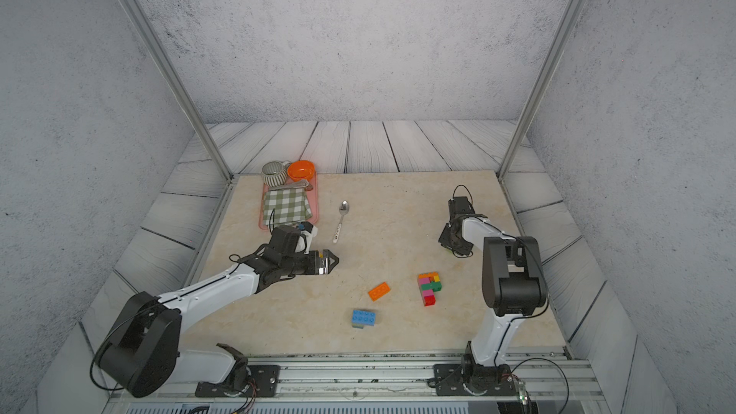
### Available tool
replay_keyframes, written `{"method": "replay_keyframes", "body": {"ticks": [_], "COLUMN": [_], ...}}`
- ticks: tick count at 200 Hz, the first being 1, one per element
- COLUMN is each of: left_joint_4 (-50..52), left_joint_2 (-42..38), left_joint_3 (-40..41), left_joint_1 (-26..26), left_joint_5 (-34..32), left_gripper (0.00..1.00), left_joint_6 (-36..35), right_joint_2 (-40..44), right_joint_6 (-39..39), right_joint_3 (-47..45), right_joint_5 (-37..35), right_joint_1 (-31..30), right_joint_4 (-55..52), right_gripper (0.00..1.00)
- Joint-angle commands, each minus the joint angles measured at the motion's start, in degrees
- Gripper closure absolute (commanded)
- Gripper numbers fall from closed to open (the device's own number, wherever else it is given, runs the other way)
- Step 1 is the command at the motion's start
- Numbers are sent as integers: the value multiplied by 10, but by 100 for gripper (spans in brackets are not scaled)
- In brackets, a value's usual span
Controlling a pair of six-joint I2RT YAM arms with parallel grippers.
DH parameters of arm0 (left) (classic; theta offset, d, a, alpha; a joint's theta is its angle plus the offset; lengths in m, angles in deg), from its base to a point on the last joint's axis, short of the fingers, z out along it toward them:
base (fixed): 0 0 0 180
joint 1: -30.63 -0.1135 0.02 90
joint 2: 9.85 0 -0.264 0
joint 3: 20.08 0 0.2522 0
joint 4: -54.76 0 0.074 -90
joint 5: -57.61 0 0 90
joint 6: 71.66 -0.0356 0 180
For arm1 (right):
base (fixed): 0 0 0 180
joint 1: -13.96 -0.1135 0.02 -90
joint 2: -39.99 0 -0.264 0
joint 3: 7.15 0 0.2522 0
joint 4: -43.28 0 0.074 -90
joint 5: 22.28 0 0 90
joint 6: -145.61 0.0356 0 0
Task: Assemble the letter p with lego
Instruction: Pick up the lego brick from the center of the board.
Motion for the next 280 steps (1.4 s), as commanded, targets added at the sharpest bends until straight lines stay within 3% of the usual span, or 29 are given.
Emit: {"method": "replay_keyframes", "body": {"ticks": [1, 40, 69, 89, 119, 160, 177, 224, 280], "left_joint_4": [-34, -118, -251, -313, -311, -374, -369, -357, -332], "left_joint_2": [-39, -125, -168, -180, -169, -120, -98, -51, -26], "left_joint_3": [14, 66, 119, 127, 77, 41, 14, -32, -56], "left_joint_1": [4, 13, 17, 22, 31, 50, 66, 81, 84], "left_joint_5": [22, 57, 114, 149, 255, 318, 324, 325, 315], "left_gripper": [2, 2, 2, 2, 2, 2, 0, 12, 12], "left_joint_6": [-13, -26, 8, 23, 9, 7, -9, -42, -71], "right_joint_2": [54, 148, 198, 243, 305, 334, 344, 330, 332], "right_joint_6": [-3, 56, 212, 354, 463, 609, 636, 727, 740], "right_joint_3": [-17, -58, -121, -181, -222, -258, -259, -257, -253], "right_joint_5": [85, 301, 520, 592, 603, 627, 627, 624, 606], "right_joint_1": [0, 0, -3, -8, -31, -67, -86, -143, -200], "right_joint_4": [4, 35, 162, 288, 352, 494, 519, 621, 629], "right_gripper": [70, 70, 67, 66, 66, 68, 68, 70, 70]}}
